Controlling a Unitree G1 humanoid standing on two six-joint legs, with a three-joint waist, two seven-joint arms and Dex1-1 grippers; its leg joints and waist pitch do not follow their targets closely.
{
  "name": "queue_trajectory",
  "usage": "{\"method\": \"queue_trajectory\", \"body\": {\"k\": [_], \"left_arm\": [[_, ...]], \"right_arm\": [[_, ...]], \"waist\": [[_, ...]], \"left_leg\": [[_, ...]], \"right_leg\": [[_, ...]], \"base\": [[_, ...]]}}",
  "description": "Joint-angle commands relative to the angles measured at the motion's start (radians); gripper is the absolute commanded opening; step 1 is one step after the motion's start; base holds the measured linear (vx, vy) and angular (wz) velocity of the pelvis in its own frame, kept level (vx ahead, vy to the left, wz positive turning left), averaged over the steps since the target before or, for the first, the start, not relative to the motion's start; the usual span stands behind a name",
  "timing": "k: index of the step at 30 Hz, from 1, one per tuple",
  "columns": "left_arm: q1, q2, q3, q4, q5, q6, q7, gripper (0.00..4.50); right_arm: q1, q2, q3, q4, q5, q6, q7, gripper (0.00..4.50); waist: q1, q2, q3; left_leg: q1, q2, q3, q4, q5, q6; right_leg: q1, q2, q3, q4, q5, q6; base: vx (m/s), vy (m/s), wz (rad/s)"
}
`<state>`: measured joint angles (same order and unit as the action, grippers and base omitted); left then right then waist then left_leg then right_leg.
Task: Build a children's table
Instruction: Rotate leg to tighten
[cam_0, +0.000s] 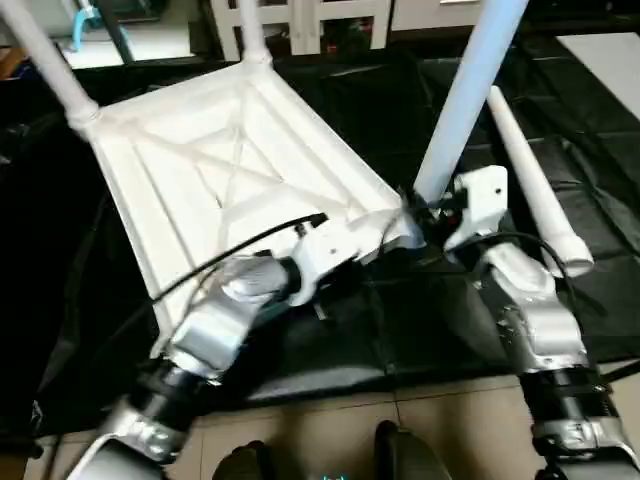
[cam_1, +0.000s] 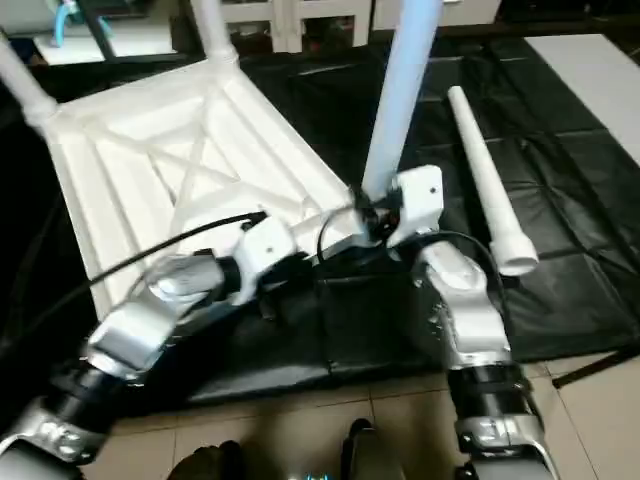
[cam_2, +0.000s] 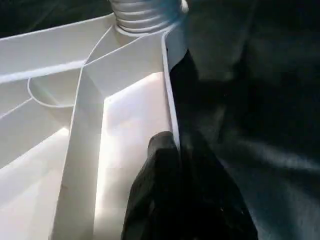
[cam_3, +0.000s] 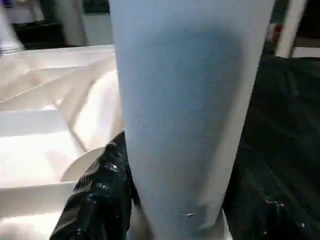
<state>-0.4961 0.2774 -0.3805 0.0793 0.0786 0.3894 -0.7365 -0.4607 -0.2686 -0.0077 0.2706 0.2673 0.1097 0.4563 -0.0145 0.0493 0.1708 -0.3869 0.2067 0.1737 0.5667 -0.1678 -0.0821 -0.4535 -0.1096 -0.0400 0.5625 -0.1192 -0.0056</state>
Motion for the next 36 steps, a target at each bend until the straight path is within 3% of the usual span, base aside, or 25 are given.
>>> {"method": "queue_trajectory", "body": {"k": [1, 2, 5, 9, 15, 19, 21, 30, 34, 36], "left_arm": [[0.061, 0.051, -0.034, -0.047, -0.039, -0.046, -0.132, 0.0], [0.076, 0.075, -0.025, -0.058, -0.048, -0.06, -0.15, 0.0], [0.105, 0.12, -0.004, -0.083, -0.072, -0.071, -0.182, 0.0], [0.133, 0.164, 0.016, -0.109, -0.101, -0.077, -0.211, 0.0], [0.133, 0.173, 0.027, -0.1, -0.101, -0.085, -0.211, 0.0], [0.129, 0.175, 0.021, -0.105, -0.112, -0.085, -0.214, 0.0], [0.128, 0.176, 0.017, -0.109, -0.115, -0.084, -0.215, 0.0], [0.133, 0.178, 0.012, -0.114, -0.115, -0.084, -0.22, 0.0], [0.131, 0.177, 0.004, -0.11, -0.107, -0.088, -0.216, 0.0], [0.129, 0.173, -0.002, -0.105, -0.098, -0.088, -0.209, 0.0]], "right_arm": [[0.034, -0.086, -0.004, -0.07, 0.067, 0.029, 0.142, 2.69], [0.052, -0.126, -0.002, -0.098, 0.094, 0.044, 0.212, 2.83], [0.088, -0.205, -0.012, -0.148, 0.133, 0.081, 0.33, 3.09], [0.131, -0.281, -0.036, -0.194, 0.173, 0.148, 0.424, 3.4], [0.15, -0.303, -0.048, -0.205, 0.204, 0.162, 0.454, 3.4], [0.152, -0.297, -0.039, -0.222, 0.223, 0.187, 0.467, 3.26], [0.152, -0.288, -0.035, -0.227, 0.227, 0.197, 0.468, 2.94], [0.158, -0.275, -0.033, -0.237, 0.233, 0.209, 0.463, 2.23], [0.161, -0.245, -0.032, -0.235, 0.201, 0.228, 0.393, 2.08], [0.16, -0.23, -0.024, -0.221, 0.169, 0.228, 0.347, 2.06]], "waist": [[0.012, -0.012, -0.077], [0.018, -0.007, -0.078], [0.029, -0.005, -0.084], [0.039, -0.006, -0.084], [0.045, -0.006, -0.077], [0.044, -0.007, -0.08], [0.044, -0.008, -0.081], [0.044, -0.008, -0.08], [0.043, -0.008, -0.079], [0.041, -0.009, -0.077]], "left_leg": [[0.007, -0.003, 0.012, -0.064, -0.223, 0.105], [0.014, 0.0, 0.017, -0.06, -0.199, 0.128], [0.011, 0.001, 0.018, -0.053, -0.098, 0.17], [0.012, 0.001, 0.02, -0.049, -0.061, 0.196], [0.015, 0.003, 0.021, -0.056, -0.139, 0.152], [0.014, 0.001, 0.02, -0.055, -0.135, 0.14], [0.014, 0.001, 0.021, -0.054, -0.124, 0.143], [0.013, 0.0, 0.02, -0.054, -0.127, 0.141], [0.012, 0.0, 0.02, -0.054, -0.129, 0.137], [0.01, -0.001, 0.02, -0.056, -0.159, 0.12]], "right_leg": [[0.071, -0.002, 0.012, -0.05, -0.227, -0.228], [0.064, 0.001, 0.015, -0.048, -0.187, -0.238], [0.068, 0.004, 0.015, -0.028, -0.054, -0.285], [0.073, -0.001, 0.017, -0.025, -0.025, -0.299], [0.068, -0.005, 0.018, -0.038, -0.17, -0.27], [0.07, -0.004, 0.019, -0.036, -0.16, -0.262], [0.07, -0.004, 0.019, -0.035, -0.147, -0.265], [0.07, -0.003, 0.018, -0.034, -0.156, -0.265], [0.069, -0.003, 0.018, -0.036, -0.169, -0.259], [0.068, -0.004, 0.018, -0.04, -0.22, -0.246]], "base": [[0.0, 0.0, 0.0], [0.058, -0.002, 0.07], [0.042, -0.002, 0.04], [0.0, 0.0, 0.0], [0.0, 0.0, 0.0], [0.0, 0.0, 0.0], [0.0, 0.0, 0.0], [0.0, 0.0, 0.0], [0.0, 0.0, 0.0], [0.0, 0.0, 0.0]]}}
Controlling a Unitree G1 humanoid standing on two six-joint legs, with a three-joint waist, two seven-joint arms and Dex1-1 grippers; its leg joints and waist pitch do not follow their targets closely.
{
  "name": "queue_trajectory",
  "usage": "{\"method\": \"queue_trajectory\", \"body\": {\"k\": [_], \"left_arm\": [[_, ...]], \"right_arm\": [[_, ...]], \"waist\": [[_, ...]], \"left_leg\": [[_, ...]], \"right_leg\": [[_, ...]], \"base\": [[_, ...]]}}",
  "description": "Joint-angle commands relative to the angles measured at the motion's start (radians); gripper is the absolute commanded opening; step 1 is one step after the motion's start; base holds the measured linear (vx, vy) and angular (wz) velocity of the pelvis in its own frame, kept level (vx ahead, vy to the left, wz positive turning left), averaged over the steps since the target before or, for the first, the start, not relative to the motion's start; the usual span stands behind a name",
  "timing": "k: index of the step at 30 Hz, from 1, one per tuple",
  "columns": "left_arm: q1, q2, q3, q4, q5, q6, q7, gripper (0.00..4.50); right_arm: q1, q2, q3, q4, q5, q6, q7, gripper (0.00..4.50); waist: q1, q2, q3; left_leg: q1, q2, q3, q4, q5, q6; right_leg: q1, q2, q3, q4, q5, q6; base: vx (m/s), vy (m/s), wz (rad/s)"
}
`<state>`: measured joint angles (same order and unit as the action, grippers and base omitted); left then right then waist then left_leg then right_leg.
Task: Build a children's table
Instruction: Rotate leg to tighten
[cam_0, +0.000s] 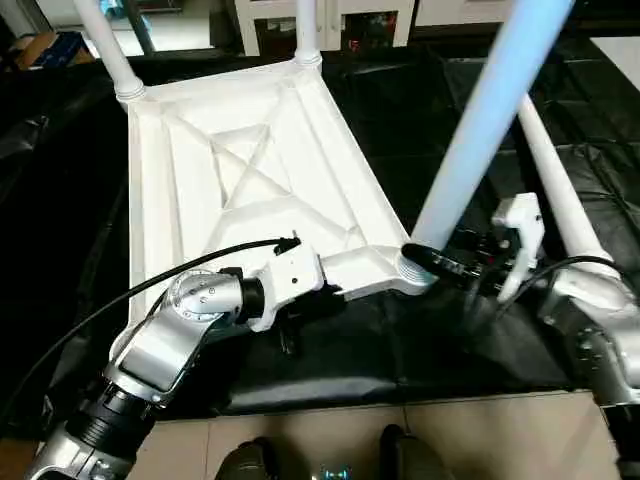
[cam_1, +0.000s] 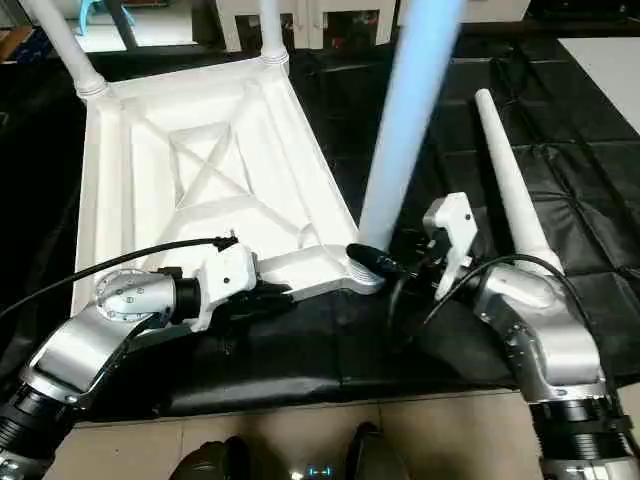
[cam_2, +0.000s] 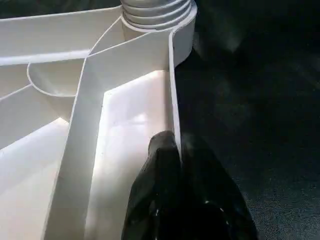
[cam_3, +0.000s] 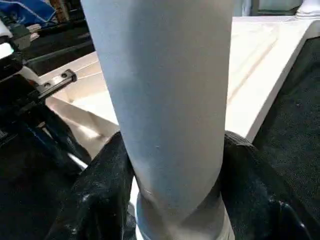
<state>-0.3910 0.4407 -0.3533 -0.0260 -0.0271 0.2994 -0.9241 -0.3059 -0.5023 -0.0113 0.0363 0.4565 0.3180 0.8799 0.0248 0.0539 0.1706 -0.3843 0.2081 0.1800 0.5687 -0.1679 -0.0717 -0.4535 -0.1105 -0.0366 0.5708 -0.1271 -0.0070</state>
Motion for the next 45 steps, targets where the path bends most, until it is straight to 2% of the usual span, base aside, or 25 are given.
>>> {"method": "queue_trajectory", "body": {"k": [1, 4, 5, 7, 8, 9, 10, 11, 12, 14, 18, 20, 21, 23, 24, 25, 26, 29, 31, 33, 34, 37, 39, 41, 45], "left_arm": [[0.016, -0.001, -0.035, 0.01, 0.024, 0.008, -0.001, 0.0], [-0.011, -0.036, -0.052, 0.039, 0.069, 0.031, 0.066, 0.0], [-0.026, -0.067, -0.063, 0.054, 0.087, 0.045, 0.102, 0.0], [-0.055, -0.115, -0.084, 0.082, 0.123, 0.063, 0.161, 0.0], [-0.056, -0.117, -0.085, 0.083, 0.125, 0.063, 0.163, 0.0], [-0.068, -0.133, -0.091, 0.096, 0.139, 0.065, 0.185, 0.0], [-0.085, -0.158, -0.097, 0.116, 0.151, 0.063, 0.211, 0.0], [-0.11, -0.194, -0.102, 0.145, 0.161, 0.061, 0.238, 0.0], [-0.119, -0.207, -0.104, 0.155, 0.161, 0.061, 0.244, 0.0], [-0.13, -0.22, -0.105, 0.164, 0.158, 0.054, 0.24, 0.0], [-0.123, -0.195, -0.094, 0.162, 0.152, 0.029, 0.208, 0.0], [-0.101, -0.162, -0.079, 0.148, 0.134, 0.02, 0.172, 0.0], [-0.096, -0.155, -0.076, 0.144, 0.13, 0.019, 0.165, 0.0], [-0.062, -0.109, -0.059, 0.122, 0.101, -0.025, 0.11, 0.0], [-0.057, -0.104, -0.057, 0.119, 0.098, -0.026, 0.103, 0.0], [-0.044, -0.084, -0.049, 0.109, 0.089, -0.033, 0.085, 0.0], [-0.036, -0.073, -0.044, 0.102, 0.084, -0.035, 0.074, 0.0], [-0.007, -0.035, -0.018, 0.079, 0.053, -0.042, 0.044, 0.0], [0.002, -0.021, -0.012, 0.069, 0.043, -0.044, 0.032, 0.0], [0.015, 0.002, -0.004, 0.056, 0.03, -0.052, 0.014, 0.0], [0.021, 0.009, -0.001, 0.05, 0.024, -0.055, 0.005, 0.0], [0.025, 0.014, 0.0, 0.046, 0.021, -0.056, -0.006, 0.0], [0.026, 0.016, -0.001, 0.041, 0.018, -0.054, -0.01, 0.0], [0.026, 0.018, -0.003, 0.037, 0.015, -0.052, -0.009, 0.0], [0.024, 0.017, -0.009, 0.033, 0.01, -0.05, -0.007, 0.0]], "right_arm": [[-0.005, 0.032, -0.018, 0.041, -0.052, 0.028, -0.149, 2.06], [-0.04, 0.119, -0.045, 0.115, -0.095, 0.07, -0.349, 2.04], [-0.065, 0.171, -0.068, 0.162, -0.134, 0.066, -0.488, 2.04], [-0.106, 0.237, -0.112, 0.242, -0.183, 0.059, -0.691, 2.04], [-0.108, 0.239, -0.113, 0.245, -0.185, 0.058, -0.698, 2.04], [-0.121, 0.256, -0.125, 0.274, -0.204, 0.047, -0.759, 2.04], [-0.137, 0.275, -0.132, 0.305, -0.22, 0.023, -0.81, 2.04], [-0.161, 0.304, -0.129, 0.344, -0.23, -0.012, -0.84, 2.04], [-0.17, 0.315, -0.124, 0.357, -0.229, -0.024, -0.837, 2.02], [-0.185, 0.338, -0.117, 0.367, -0.213, -0.034, -0.809, 2.01], [-0.178, 0.307, -0.048, 0.306, -0.194, -0.091, -0.6, 2.01], [-0.148, 0.248, -0.02, 0.232, -0.172, -0.098, -0.478, 2.01], [-0.142, 0.237, -0.017, 0.218, -0.168, -0.099, -0.459, 2.55], [-0.103, 0.162, -0.03, 0.14, -0.097, -0.084, -0.329, 2.68], [-0.099, 0.152, -0.032, 0.132, -0.089, -0.082, -0.315, 2.68], [-0.08, 0.115, -0.036, 0.098, -0.061, -0.071, -0.253, 2.94], [-0.068, 0.094, -0.039, 0.079, -0.046, -0.066, -0.214, 2.94], [-0.016, 0.007, -0.06, 0.012, 0.014, -0.028, -0.067, 3.11], [-0.001, -0.021, -0.065, -0.002, 0.025, -0.016, -0.031, 3.32], [0.019, -0.061, -0.072, -0.013, 0.036, -0.007, 0.007, 3.47], [0.023, -0.07, -0.076, -0.011, 0.036, -0.016, 0.014, 3.53], [0.015, -0.062, -0.079, -0.004, 0.048, -0.019, 0.015, 3.78], [0.005, -0.057, -0.071, 0.006, 0.041, -0.024, 0.016, 3.92], [0.002, -0.054, -0.063, 0.012, 0.035, -0.025, 0.021, 4.21], [-0.016, -0.039, -0.034, 0.036, 0.002, -0.049, 0.015, 4.21]], "waist": [[0.0, -0.014, -0.075], [-0.007, -0.013, -0.067], [-0.017, -0.015, -0.067], [-0.026, -0.014, -0.063], [-0.027, -0.013, -0.063], [-0.031, -0.014, -0.062], [-0.034, -0.013, -0.061], [-0.035, -0.016, -0.066], [-0.036, -0.015, -0.065], [-0.037, -0.013, -0.065], [-0.037, -0.015, -0.065], [-0.034, -0.016, -0.069], [-0.03, -0.015, -0.071], [-0.024, -0.014, -0.072], [-0.021, -0.015, -0.073], [-0.017, -0.013, -0.074], [-0.015, -0.012, -0.075], [-0.002, -0.012, -0.084], [0.002, -0.008, -0.085], [0.005, -0.01, -0.083], [0.004, -0.011, -0.08], [0.003, -0.01, -0.075], [0.003, -0.009, -0.075], [0.003, -0.007, -0.075], [0.001, -0.009, -0.077]], "left_leg": [[0.01, -0.002, 0.013, -0.06, -0.188, 0.097], [0.008, -0.006, 0.01, -0.066, -0.24, 0.053], [0.008, -0.009, 0.006, -0.071, -0.274, 0.017], [0.004, -0.011, 0.0, -0.075, -0.311, -0.004], [0.005, -0.013, -0.002, -0.075, -0.322, -0.01], [0.006, -0.015, -0.004, -0.077, -0.351, -0.014], [0.01, -0.016, -0.003, -0.076, -0.377, -0.014], [0.014, -0.017, -0.004, -0.074, -0.384, -0.014], [0.012, -0.017, -0.004, -0.075, -0.382, -0.012], [0.007, -0.016, -0.007, -0.08, -0.385, -0.004], [0.004, -0.013, -0.006, -0.081, -0.393, 0.013], [0.004, -0.01, -0.003, -0.08, -0.362, 0.028], [0.003, -0.008, -0.002, -0.078, -0.332, 0.039], [0.007, -0.005, 0.005, -0.073, -0.293, 0.068], [0.01, -0.005, 0.008, -0.07, -0.287, 0.077], [0.013, -0.003, 0.012, -0.068, -0.264, 0.09], [0.012, -0.004, 0.012, -0.067, -0.244, 0.096], [0.004, -0.002, 0.01, -0.058, -0.113, 0.148], [0.009, -0.002, 0.012, -0.053, -0.078, 0.17], [0.007, -0.003, 0.012, -0.053, -0.064, 0.18], [0.006, -0.002, 0.013, -0.055, -0.083, 0.177], [0.009, 0.0, 0.014, -0.059, -0.14, 0.146], [0.011, 0.0, 0.013, -0.061, -0.16, 0.128], [0.011, 0.0, 0.012, -0.062, -0.163, 0.117], [0.009, -0.003, 0.013, -0.06, -0.141, 0.12]], "right_leg": [[0.066, -0.004, 0.015, -0.053, -0.256, -0.231], [0.059, -0.005, 0.013, -0.063, -0.378, -0.186], [0.056, -0.005, 0.011, -0.068, -0.448, -0.153], [0.056, -0.006, 0.008, -0.075, -0.513, -0.119], [0.054, -0.006, 0.007, -0.077, -0.534, -0.106], [0.052, -0.005, 0.004, -0.083, -0.568, -0.086], [0.043, -0.005, 0.003, -0.091, -0.598, -0.07], [0.044, -0.005, 0.001, -0.094, -0.593, -0.064], [0.043, -0.004, 0.0, -0.094, -0.584, -0.065], [0.051, -0.002, -0.004, -0.092, -0.55, -0.07], [0.051, -0.001, -0.002, -0.089, -0.484, -0.095], [0.055, -0.001, 0.002, -0.084, -0.415, -0.121], [0.061, -0.002, 0.004, -0.077, -0.358, -0.146], [0.059, 0.001, 0.009, -0.07, -0.28, -0.19], [0.059, 0.002, 0.009, -0.07, -0.27, -0.198], [0.055, 0.001, 0.012, -0.067, -0.253, -0.212], [0.058, 0.001, 0.012, -0.064, -0.236, -0.219], [0.073, 0.002, 0.013, -0.041, -0.073, -0.267], [0.07, 0.004, 0.013, -0.036, -0.026, -0.284], [0.073, 0.002, 0.012, -0.035, -0.024, -0.294], [0.073, 0.0, 0.012, -0.039, -0.059, -0.29], [0.07, -0.003, 0.013, -0.049, -0.167, -0.268], [0.067, -0.003, 0.014, -0.051, -0.198, -0.256], [0.067, -0.002, 0.014, -0.051, -0.195, -0.25], [0.069, -0.001, 0.014, -0.046, -0.156, -0.258]], "base": [[0.0, 0.0, 0.0], [0.0, 0.0, 0.0], [-0.063, -0.007, -0.03], [-0.064, -0.002, -0.05], [-0.059, 0.002, -0.06], [0.0, 0.0, 0.0], [0.0, 0.0, 0.0], [0.0, 0.0, 0.0], [0.0, 0.0, 0.0], [0.0, 0.0, 0.0], [0.0, 0.0, 0.0], [0.0, 0.0, 0.0], [0.054, 0.001, 0.05], [0.03, -0.007, 0.03], [0.063, -0.02, 0.1], [0.063, -0.02, 0.1], [0.066, -0.02, 0.08], [0.069, -0.009, 0.03], [0.058, 0.004, -0.01], [0.0, 0.0, 0.0], [0.0, 0.0, 0.0], [0.0, 0.0, 0.0], [0.0, 0.0, 0.0], [0.0, 0.0, 0.0], [0.0, 0.0, 0.0]]}}
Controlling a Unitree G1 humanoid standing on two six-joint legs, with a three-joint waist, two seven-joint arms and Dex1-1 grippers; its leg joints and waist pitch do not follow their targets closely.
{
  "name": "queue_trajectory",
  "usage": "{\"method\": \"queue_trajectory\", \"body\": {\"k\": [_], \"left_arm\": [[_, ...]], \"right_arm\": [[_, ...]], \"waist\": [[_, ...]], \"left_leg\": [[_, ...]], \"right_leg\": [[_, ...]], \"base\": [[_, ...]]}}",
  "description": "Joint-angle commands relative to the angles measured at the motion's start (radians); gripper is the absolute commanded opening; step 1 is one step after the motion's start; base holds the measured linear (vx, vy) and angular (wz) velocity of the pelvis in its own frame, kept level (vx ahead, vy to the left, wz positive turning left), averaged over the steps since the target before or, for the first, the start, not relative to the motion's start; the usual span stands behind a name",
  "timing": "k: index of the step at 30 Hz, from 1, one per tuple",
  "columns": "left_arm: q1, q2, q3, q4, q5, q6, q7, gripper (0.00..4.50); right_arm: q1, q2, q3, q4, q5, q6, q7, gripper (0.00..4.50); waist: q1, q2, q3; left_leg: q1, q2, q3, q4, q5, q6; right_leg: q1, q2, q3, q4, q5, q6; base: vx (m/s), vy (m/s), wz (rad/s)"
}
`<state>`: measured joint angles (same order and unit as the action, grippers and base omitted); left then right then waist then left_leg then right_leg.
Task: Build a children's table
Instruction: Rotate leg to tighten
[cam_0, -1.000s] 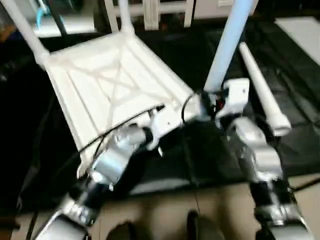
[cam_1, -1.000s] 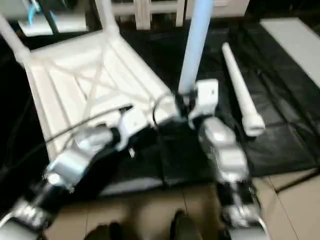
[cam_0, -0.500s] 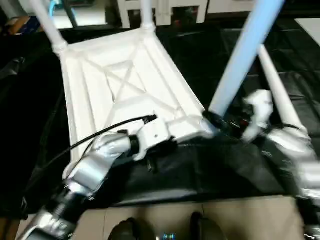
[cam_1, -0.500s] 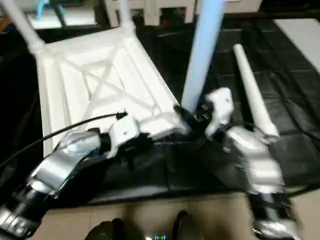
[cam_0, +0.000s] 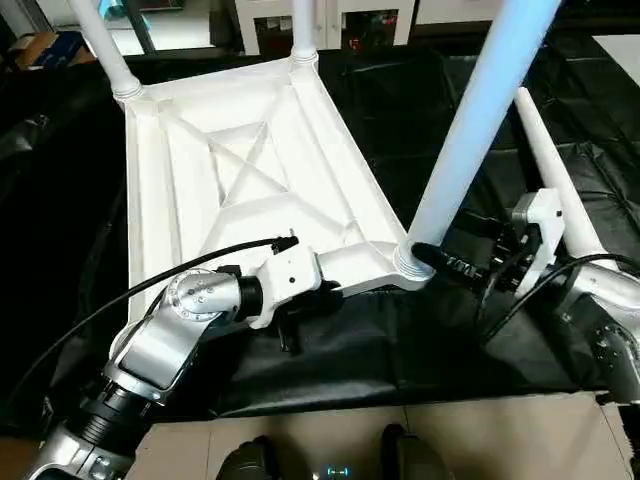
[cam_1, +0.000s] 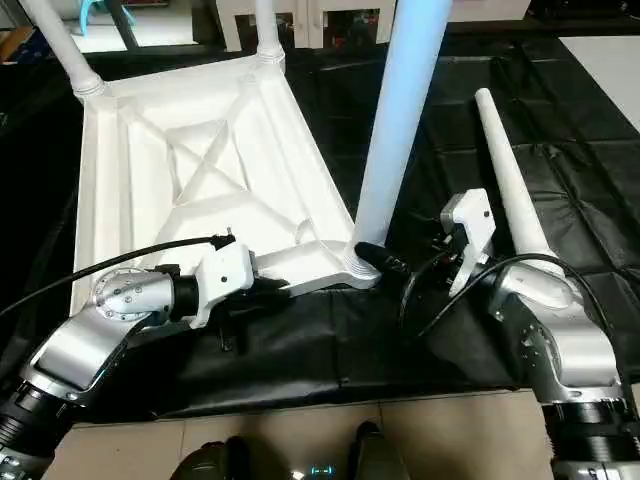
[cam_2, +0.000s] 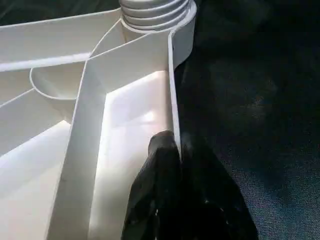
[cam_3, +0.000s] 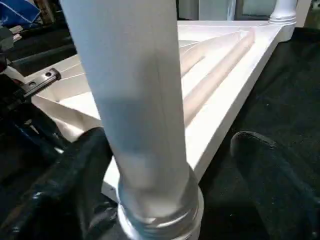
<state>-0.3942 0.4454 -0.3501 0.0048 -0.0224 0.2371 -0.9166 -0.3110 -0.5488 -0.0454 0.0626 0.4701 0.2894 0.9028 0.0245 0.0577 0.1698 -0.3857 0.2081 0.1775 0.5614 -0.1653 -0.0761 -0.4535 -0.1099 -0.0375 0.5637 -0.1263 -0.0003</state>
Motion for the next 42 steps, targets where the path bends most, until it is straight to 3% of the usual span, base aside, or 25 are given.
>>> {"method": "queue_trajectory", "body": {"k": [1, 5, 6, 17, 21, 24, 25, 28, 32, 35, 39, 42], "left_arm": [[0.027, 0.009, -0.014, 0.002, 0.008, 0.012, -0.015, 0.0], [0.024, 0.002, -0.017, 0.003, 0.011, 0.013, -0.017, 0.0], [0.021, 0.0, -0.021, 0.003, 0.009, 0.014, -0.016, 0.0], [0.027, 0.005, -0.024, -0.005, 0.005, 0.016, -0.018, 0.0], [0.025, 0.004, -0.031, -0.005, 0.013, 0.019, -0.017, 0.0], [0.011, -0.017, -0.044, 0.006, 0.047, 0.047, 0.028, 0.0], [-0.001, -0.046, -0.051, 0.015, 0.064, 0.077, 0.066, 0.0], [-0.022, -0.09, -0.069, 0.027, 0.09, 0.113, 0.115, 0.0], [-0.083, -0.215, -0.096, 0.078, 0.118, 0.14, 0.213, 0.0], [-0.099, -0.245, -0.101, 0.092, 0.119, 0.138, 0.225, 0.0], [-0.109, -0.244, -0.1, 0.101, 0.119, 0.127, 0.21, 0.0], [-0.088, -0.188, -0.071, 0.097, 0.119, 0.093, 0.172, 0.0]], "right_arm": [[-0.017, 0.014, 0.005, 0.015, -0.012, -0.021, -0.006, 3.97], [-0.032, 0.034, 0.023, 0.023, -0.008, -0.015, 0.006, 3.84], [-0.037, 0.042, 0.033, 0.031, -0.01, -0.012, 0.012, 3.7], [-0.029, 0.058, 0.033, 0.039, -0.013, 0.004, 0.011, 2.73], [-0.024, 0.091, 0.029, 0.051, -0.069, 0.016, -0.105, 2.46], [-0.05, 0.169, -0.006, 0.116, -0.146, 0.014, -0.334, 2.26], [-0.067, 0.229, -0.043, 0.163, -0.178, 0.022, -0.495, 2.19], [-0.086, 0.285, -0.062, 0.225, -0.229, 0.011, -0.662, 2.1], [-0.134, 0.386, -0.087, 0.338, -0.283, -0.08, -0.879, 2.05], [-0.15, 0.413, -0.096, 0.364, -0.286, -0.104, -0.914, 2.01], [-0.18, 0.426, -0.095, 0.39, -0.244, -0.15, -0.834, 1.98], [-0.148, 0.336, -0.038, 0.269, -0.195, -0.174, -0.563, 1.98]], "waist": [[0.0, -0.013, -0.076], [0.0, -0.012, -0.076], [0.001, -0.015, -0.076], [0.003, -0.012, -0.078], [0.001, -0.01, -0.078], [-0.006, -0.009, -0.071], [-0.013, -0.01, -0.067], [-0.025, -0.01, -0.063], [-0.035, -0.013, -0.059], [-0.039, -0.015, -0.059], [-0.041, -0.013, -0.059], [-0.039, -0.015, -0.059]], "left_leg": [[0.01, -0.003, 0.015, -0.052, -0.143, 0.126], [0.012, -0.002, 0.015, -0.053, -0.154, 0.122], [0.012, -0.002, 0.015, -0.052, -0.147, 0.123], [0.012, -0.002, 0.015, -0.051, -0.135, 0.129], [0.01, -0.003, 0.016, -0.051, -0.133, 0.12], [0.01, -0.004, 0.014, -0.057, -0.201, 0.08], [0.009, -0.006, 0.013, -0.06, -0.235, 0.056], [0.009, -0.01, 0.005, -0.068, -0.312, 0.004], [0.012, -0.014, 0.004, -0.068, -0.372, -0.008], [0.01, -0.016, 0.0, -0.072, -0.4, 0.002], [0.004, -0.013, -0.003, -0.077, -0.404, 0.012], [0.007, -0.011, -0.002, -0.077, -0.406, 0.029]], "right_leg": [[0.069, -0.002, 0.014, -0.039, -0.156, -0.266], [0.068, -0.002, 0.015, -0.04, -0.173, -0.264], [0.069, -0.001, 0.015, -0.039, -0.164, -0.265], [0.07, -0.002, 0.015, -0.037, -0.149, -0.274], [0.069, -0.001, 0.015, -0.037, -0.154, -0.271], [0.064, -0.003, 0.014, -0.047, -0.266, -0.24], [0.061, -0.004, 0.014, -0.052, -0.331, -0.217], [0.056, -0.006, 0.011, -0.064, -0.479, -0.148], [0.043, -0.005, 0.008, -0.082, -0.551, -0.106], [0.045, -0.001, 0.002, -0.084, -0.55, -0.082], [0.048, 0.0, -0.001, -0.081, -0.498, -0.096], [0.05, 0.0, 0.002, -0.081, -0.462, -0.107]], "base": [[0.0, 0.0, 0.0], [0.0, 0.0, 0.0], [0.0, 0.0, 0.0], [0.0, 0.0, 0.0], [0.0, 0.0, 0.0], [0.0, 0.0, 0.0], [0.0, 0.0, 0.0], [-0.062, -0.006, -0.05], [-0.013, -0.001, -0.01], [0.0, 0.0, 0.0], [0.0, 0.0, 0.0], [0.0, 0.0, 0.0]]}}
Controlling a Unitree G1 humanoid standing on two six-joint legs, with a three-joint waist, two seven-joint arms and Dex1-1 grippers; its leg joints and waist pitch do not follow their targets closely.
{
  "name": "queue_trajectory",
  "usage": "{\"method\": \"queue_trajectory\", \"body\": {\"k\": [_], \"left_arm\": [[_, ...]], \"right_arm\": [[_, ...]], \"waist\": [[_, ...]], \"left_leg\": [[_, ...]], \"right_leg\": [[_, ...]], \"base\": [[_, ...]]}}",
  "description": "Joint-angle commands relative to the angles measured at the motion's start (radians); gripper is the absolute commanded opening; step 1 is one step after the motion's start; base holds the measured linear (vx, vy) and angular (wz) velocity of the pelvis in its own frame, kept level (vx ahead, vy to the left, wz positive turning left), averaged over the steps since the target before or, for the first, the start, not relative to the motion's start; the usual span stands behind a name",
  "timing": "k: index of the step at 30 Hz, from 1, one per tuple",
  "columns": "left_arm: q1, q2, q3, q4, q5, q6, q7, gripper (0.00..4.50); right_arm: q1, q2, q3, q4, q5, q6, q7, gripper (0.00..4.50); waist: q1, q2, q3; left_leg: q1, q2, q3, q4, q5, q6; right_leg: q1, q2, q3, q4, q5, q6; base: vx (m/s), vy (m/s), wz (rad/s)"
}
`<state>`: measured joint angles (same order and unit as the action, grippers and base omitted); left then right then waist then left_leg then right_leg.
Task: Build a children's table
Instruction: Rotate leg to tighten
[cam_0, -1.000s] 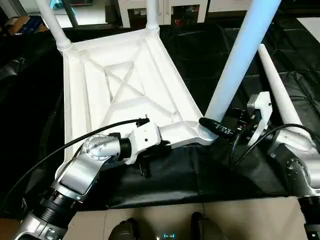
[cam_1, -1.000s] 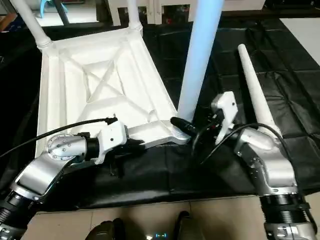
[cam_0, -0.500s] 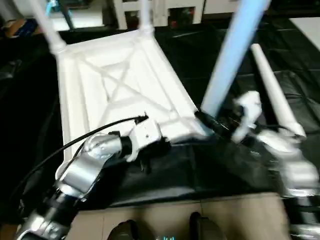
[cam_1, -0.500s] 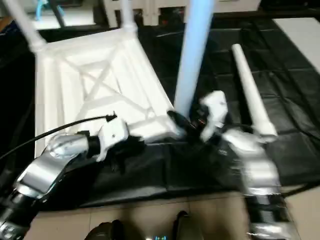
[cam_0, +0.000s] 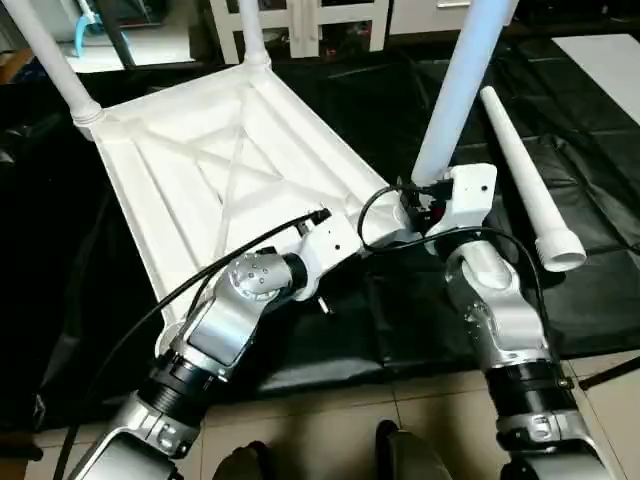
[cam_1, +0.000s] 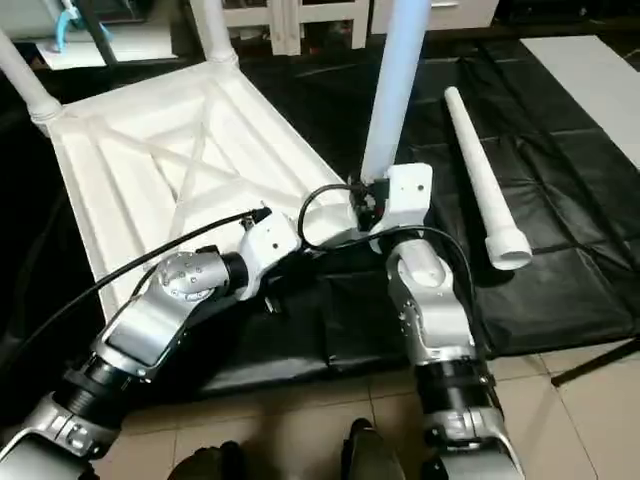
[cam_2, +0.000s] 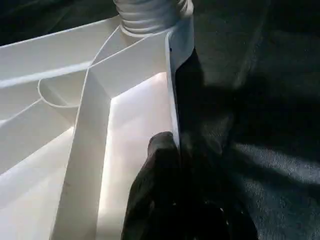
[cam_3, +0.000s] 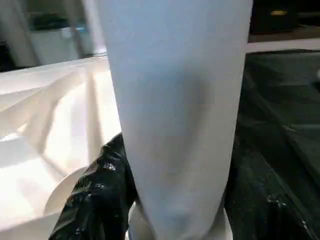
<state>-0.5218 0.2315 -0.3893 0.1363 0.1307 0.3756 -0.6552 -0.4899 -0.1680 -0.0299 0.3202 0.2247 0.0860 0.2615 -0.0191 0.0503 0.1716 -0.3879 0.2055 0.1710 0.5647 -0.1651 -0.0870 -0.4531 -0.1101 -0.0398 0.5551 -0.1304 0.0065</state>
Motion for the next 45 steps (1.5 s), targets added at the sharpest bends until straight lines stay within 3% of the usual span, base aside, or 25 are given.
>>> {"method": "queue_trajectory", "body": {"k": [1, 2, 3, 4, 5, 6, 7, 10, 13, 15, 18, 19, 21, 24, 29, 36, 39, 40, 45], "left_arm": [[0.04, 0.027, -0.032, -0.034, -0.035, -0.047, -0.09, 0.0], [0.045, 0.039, -0.027, -0.036, -0.037, -0.052, -0.098, 0.0], [0.058, 0.059, -0.02, -0.044, -0.048, -0.069, -0.119, 0.0], [0.084, 0.104, -0.01, -0.066, -0.068, -0.09, -0.166, 0.0], [0.093, 0.118, -0.007, -0.072, -0.073, -0.096, -0.18, 0.0], [0.099, 0.129, -0.005, -0.076, -0.076, -0.101, -0.189, 0.0], [0.109, 0.143, 0.0, -0.084, -0.082, -0.105, -0.201, 0.0], [0.126, 0.165, 0.012, -0.107, -0.105, -0.103, -0.227, 0.0], [0.14, 0.185, 0.024, -0.126, -0.124, -0.103, -0.251, 0.0], [0.142, 0.188, 0.028, -0.13, -0.135, -0.11, -0.255, 0.0], [0.133, 0.162, 0.051, -0.141, -0.178, -0.08, -0.253, 0.0], [0.132, 0.157, 0.054, -0.145, -0.187, -0.071, -0.255, 0.44], [0.123, 0.128, 0.067, -0.169, -0.236, -0.038, -0.263, 0.55], [0.116, 0.112, 0.061, -0.187, -0.251, -0.028, -0.267, 0.9], [0.11, 0.104, 0.021, -0.159, -0.192, -0.063, -0.241, 1.21], [0.082, 0.101, 0.016, -0.095, -0.127, -0.099, -0.174, 1.21], [0.069, 0.094, 0.028, -0.084, -0.141, -0.085, -0.169, 1.21], [0.067, 0.093, 0.028, -0.083, -0.144, -0.081, -0.173, 1.49], [0.076, 0.109, -0.001, -0.08, -0.111, -0.09, -0.189, 1.75]], "right_arm": [[0.032, -0.047, -0.052, 0.009, 0.051, 0.029, 0.083, 1.98], [0.04, -0.068, -0.041, -0.016, 0.061, 0.025, 0.13, 2.53], [0.06, -0.106, -0.032, -0.06, 0.089, 0.04, 0.203, 2.67], [0.105, -0.197, -0.018, -0.153, 0.151, 0.089, 0.356, 2.66], [0.121, -0.229, -0.014, -0.181, 0.17, 0.105, 0.406, 2.74], [0.133, -0.254, -0.012, -0.201, 0.183, 0.116, 0.444, 2.74], [0.152, -0.293, -0.012, -0.227, 0.202, 0.13, 0.498, 2.87], [0.18, -0.353, -0.031, -0.259, 0.236, 0.169, 0.575, 3.17], [0.2, -0.402, -0.059, -0.274, 0.26, 0.189, 0.635, 3.42], [0.201, -0.416, -0.065, -0.272, 0.253, 0.181, 0.632, 3.58], [0.191, -0.419, -0.061, -0.275, 0.245, 0.175, 0.613, 3.86], [0.189, -0.418, -0.06, -0.276, 0.244, 0.175, 0.611, 3.99], [0.184, -0.407, -0.051, -0.288, 0.241, 0.183, 0.607, 4.02], [0.181, -0.398, -0.044, -0.295, 0.24, 0.189, 0.605, 4.02], [0.181, -0.395, -0.037, -0.297, 0.237, 0.187, 0.602, 4.02], [0.188, -0.393, -0.036, -0.308, 0.233, 0.191, 0.604, 4.02], [0.188, -0.393, -0.035, -0.308, 0.231, 0.192, 0.603, 4.02], [0.188, -0.392, -0.035, -0.308, 0.231, 0.193, 0.603, 4.02], [0.191, -0.392, -0.034, -0.309, 0.231, 0.196, 0.603, 4.02]], "waist": [[0.01, -0.007, -0.065], [0.011, -0.007, -0.066], [0.011, -0.008, -0.068], [0.017, -0.007, -0.068], [0.021, -0.008, -0.07], [0.027, -0.005, -0.068], [0.032, -0.002, -0.073], [0.042, -0.003, -0.079], [0.049, -0.003, -0.08], [0.048, -0.003, -0.077], [0.047, -0.004, -0.073], [0.047, -0.005, -0.072], [0.048, -0.003, -0.075], [0.05, -0.004, -0.077], [0.051, -0.004, -0.074], [0.049, -0.004, -0.074], [0.051, -0.001, -0.077], [0.051, -0.001, -0.078], [0.052, -0.001, -0.078]], "left_leg": [[0.009, -0.006, 0.008, -0.077, -0.377, 0.051], [0.005, -0.005, 0.01, -0.076, -0.342, 0.06], [0.004, -0.005, 0.011, -0.074, -0.325, 0.065], [0.007, -0.004, 0.011, -0.072, -0.299, 0.083], [0.009, -0.002, 0.013, -0.068, -0.283, 0.097], [0.015, 0.001, 0.019, -0.067, -0.265, 0.121], [0.017, 0.001, 0.023, -0.062, -0.238, 0.135], [0.006, 0.001, 0.02, -0.055, -0.107, 0.169], [0.009, 0.001, 0.022, -0.051, -0.075, 0.192], [0.01, 0.001, 0.023, -0.053, -0.092, 0.19], [0.012, 0.002, 0.023, -0.057, -0.139, 0.161], [0.012, 0.001, 0.023, -0.058, -0.143, 0.151], [0.011, 0.0, 0.023, -0.056, -0.129, 0.144], [0.013, 0.002, 0.024, -0.054, -0.111, 0.163], [0.011, 0.001, 0.024, -0.054, -0.12, 0.168], [0.011, 0.0, 0.022, -0.054, -0.146, 0.148], [0.011, 0.0, 0.021, -0.053, -0.131, 0.148], [0.01, 0.0, 0.021, -0.052, -0.12, 0.153], [0.01, 0.0, 0.021, -0.051, -0.115, 0.165]], "right_leg": [[0.053, 0.0, 0.008, -0.069, -0.404, -0.134], [0.055, 0.0, 0.01, -0.063, -0.353, -0.161], [0.057, -0.001, 0.01, -0.06, -0.329, -0.173], [0.065, 0.0, 0.011, -0.057, -0.281, -0.191], [0.066, 0.001, 0.013, -0.053, -0.249, -0.203], [0.057, 0.001, 0.016, -0.054, -0.229, -0.221], [0.058, 0.002, 0.017, -0.048, -0.205, -0.239], [0.071, 0.003, 0.016, -0.027, -0.067, -0.283], [0.072, 0.001, 0.017, -0.023, -0.033, -0.306], [0.07, 0.0, 0.016, -0.027, -0.074, -0.3], [0.068, -0.003, 0.017, -0.035, -0.164, -0.279], [0.069, -0.003, 0.017, -0.036, -0.177, -0.275], [0.07, -0.003, 0.018, -0.032, -0.16, -0.278], [0.069, 0.0, 0.018, -0.029, -0.11, -0.294], [0.069, -0.002, 0.017, -0.034, -0.149, -0.275], [0.068, 0.0, 0.016, -0.036, -0.173, -0.257], [0.07, -0.001, 0.016, -0.033, -0.148, -0.266], [0.071, 0.0, 0.016, -0.031, -0.129, -0.272], [0.072, -0.001, 0.015, -0.03, -0.119, -0.281]], "base": [[0.0, 0.0, 0.0], [0.0, 0.0, 0.0], [0.0, 0.0, 0.0], [0.0, 0.0, 0.0], [0.066, -0.012, 0.09], [0.079, -0.021, 0.13], [0.079, -0.021, 0.13], [0.064, -0.008, 0.01], [0.018, 0.003, -0.01], [0.0, 0.0, 0.0], [0.0, 0.0, 0.0], [0.0, 0.0, 0.0], [0.0, 0.0, 0.0], [0.0, 0.0, 0.0], [0.0, 0.0, 0.0], [0.0, 0.0, 0.0], [0.0, 0.0, 0.0], [0.0, 0.0, 0.0], [0.0, 0.0, 0.0]]}}
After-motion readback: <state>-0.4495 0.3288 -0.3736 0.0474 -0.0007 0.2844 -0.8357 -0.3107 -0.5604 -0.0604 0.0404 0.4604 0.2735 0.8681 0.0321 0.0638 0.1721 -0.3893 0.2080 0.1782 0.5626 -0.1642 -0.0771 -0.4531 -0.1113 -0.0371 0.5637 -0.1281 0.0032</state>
